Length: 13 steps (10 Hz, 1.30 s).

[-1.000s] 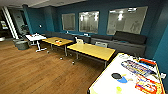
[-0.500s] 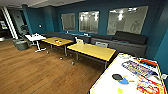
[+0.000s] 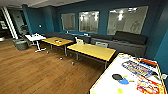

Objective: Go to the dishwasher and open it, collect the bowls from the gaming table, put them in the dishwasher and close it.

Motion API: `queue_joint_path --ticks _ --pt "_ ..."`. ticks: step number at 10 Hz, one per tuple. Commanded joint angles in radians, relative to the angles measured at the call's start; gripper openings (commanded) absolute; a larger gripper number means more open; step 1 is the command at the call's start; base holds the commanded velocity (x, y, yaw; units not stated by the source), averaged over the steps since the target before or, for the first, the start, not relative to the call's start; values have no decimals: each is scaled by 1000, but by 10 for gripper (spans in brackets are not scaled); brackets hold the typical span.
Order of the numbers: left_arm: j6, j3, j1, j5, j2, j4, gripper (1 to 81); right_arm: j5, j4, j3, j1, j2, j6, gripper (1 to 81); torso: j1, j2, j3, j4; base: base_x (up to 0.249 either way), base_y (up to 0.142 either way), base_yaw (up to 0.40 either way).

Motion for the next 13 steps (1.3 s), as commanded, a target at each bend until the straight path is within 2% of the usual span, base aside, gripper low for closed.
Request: queue_joint_path --ticks 1,5,13 --pt "4 15 -50 53 -3 7 811 -47 -14 0 44 2 -5 811 0 0 0 0 0 0 0" --pt "0 2 -53 55 -3 4 811 -47 -16 -1 44 5 -5 811 0 0 0 0 0 0 -123" --pt "0 2 -53 56 -6 4 811 -49 -22 -3 46 10 -5 811 0 0 0 0 0 0 -240"
